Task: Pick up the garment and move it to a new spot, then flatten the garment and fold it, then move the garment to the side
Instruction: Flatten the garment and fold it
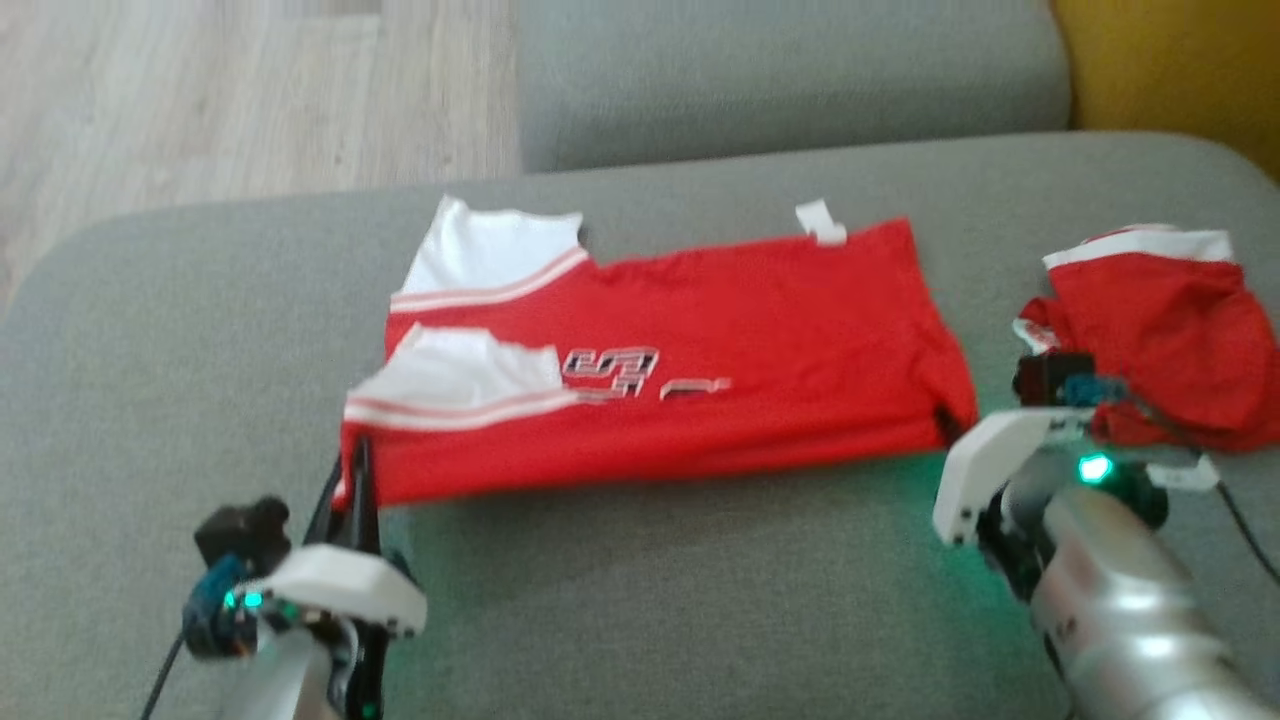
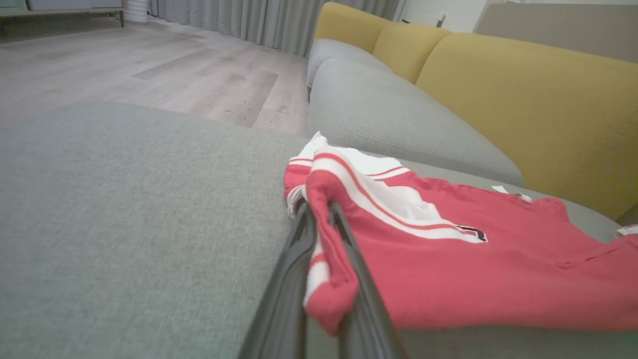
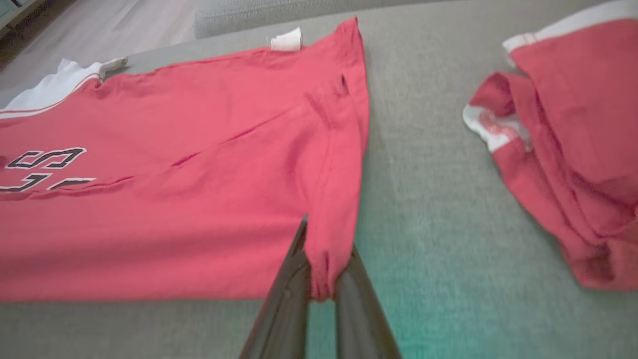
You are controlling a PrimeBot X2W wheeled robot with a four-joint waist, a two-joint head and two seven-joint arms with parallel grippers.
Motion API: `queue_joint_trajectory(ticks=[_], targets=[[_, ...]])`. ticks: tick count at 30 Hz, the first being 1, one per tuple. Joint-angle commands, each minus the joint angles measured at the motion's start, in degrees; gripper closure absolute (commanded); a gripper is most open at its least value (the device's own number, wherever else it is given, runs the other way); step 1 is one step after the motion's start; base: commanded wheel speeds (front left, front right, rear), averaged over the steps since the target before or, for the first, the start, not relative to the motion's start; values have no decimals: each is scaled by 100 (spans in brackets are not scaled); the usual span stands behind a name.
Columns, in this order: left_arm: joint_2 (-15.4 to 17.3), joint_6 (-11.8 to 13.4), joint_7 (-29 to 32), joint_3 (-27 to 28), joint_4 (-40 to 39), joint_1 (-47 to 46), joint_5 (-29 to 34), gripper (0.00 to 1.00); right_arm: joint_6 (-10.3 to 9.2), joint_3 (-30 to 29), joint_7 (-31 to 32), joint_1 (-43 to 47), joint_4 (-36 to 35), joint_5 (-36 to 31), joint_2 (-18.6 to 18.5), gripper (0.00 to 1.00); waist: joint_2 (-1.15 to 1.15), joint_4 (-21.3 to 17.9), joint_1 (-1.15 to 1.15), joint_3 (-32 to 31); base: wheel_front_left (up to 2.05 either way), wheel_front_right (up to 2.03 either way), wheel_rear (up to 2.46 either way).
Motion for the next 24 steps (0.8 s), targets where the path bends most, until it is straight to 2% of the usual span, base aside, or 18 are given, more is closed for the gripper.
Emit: queue_joint_trajectory(ticks=[1,7,10,15,16,17,18,19,20,24], targets=[[207,48,-15,157,-179,-40,-73,100,-5,184,84,48,-245,118,-81,100,0,-52,1,-160,0,0,0],[219,61,236,46,-529,462,-110,100,-5,569,723,585,-947,635,-284,100,0,-127,1,-329,0,0,0],[229,130,448,13,-873,783,-152,100,-5,674,1078,1034,-1567,910,-493,100,0,-158,1,-387,0,0,0],[229,248,661,-33,-1316,1104,-175,100,-5,539,1371,1592,-2364,1089,-607,100,0,-212,1,-392,0,0,0],[222,272,694,-45,-1383,1144,-179,100,-5,483,1379,1683,-2520,1074,-616,73,0,-227,1,-385,0,0,0],[214,298,722,-55,-1441,1168,-182,100,-5,405,1364,1767,-2671,1044,-621,4,0,-239,1,-377,0,0,0],[204,324,741,-65,-1494,1180,-183,75,-5,320,1347,1844,-2822,1025,-602,0,0,-254,1,-365,0,0,0],[194,342,745,-73,-1539,1182,-187,55,-5,235,1323,1912,-2973,998,-577,0,0,-267,1,-351,0,0,0],[187,356,731,-69,-1573,1178,-196,0,-5,144,1304,1969,-3120,961,-546,0,0,-287,1,-336,0,0,0],[172,413,573,-14,-1659,1086,-230,0,-5,-240,1140,2089,-3720,695,-422,0,0,-368,1,-243,0,0,0]])
